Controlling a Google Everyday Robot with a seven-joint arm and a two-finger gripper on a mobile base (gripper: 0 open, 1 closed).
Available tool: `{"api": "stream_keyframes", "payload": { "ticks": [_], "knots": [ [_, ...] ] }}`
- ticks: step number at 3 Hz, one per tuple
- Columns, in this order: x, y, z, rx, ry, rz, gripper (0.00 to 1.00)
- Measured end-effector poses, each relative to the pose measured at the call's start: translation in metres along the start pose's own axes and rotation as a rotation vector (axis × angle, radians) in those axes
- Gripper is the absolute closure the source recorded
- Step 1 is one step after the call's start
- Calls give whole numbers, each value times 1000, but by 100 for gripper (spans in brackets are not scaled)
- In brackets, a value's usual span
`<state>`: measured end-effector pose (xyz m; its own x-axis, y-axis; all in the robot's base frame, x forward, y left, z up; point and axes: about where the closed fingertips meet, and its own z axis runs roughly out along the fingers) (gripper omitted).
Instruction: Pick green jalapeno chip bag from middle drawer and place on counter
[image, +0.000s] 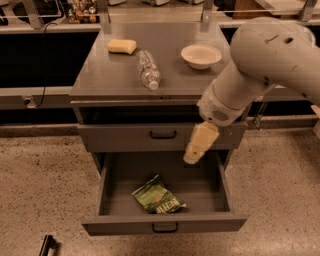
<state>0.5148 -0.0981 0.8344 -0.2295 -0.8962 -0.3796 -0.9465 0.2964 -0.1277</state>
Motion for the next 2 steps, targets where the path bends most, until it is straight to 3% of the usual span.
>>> {"api": "stream_keyframes", "payload": {
  "ticks": [1,2],
  "knots": [
    [-17,-12,53,50,-35,125,0],
    [-28,-26,50,105,-89,200,0]
  ]
}}
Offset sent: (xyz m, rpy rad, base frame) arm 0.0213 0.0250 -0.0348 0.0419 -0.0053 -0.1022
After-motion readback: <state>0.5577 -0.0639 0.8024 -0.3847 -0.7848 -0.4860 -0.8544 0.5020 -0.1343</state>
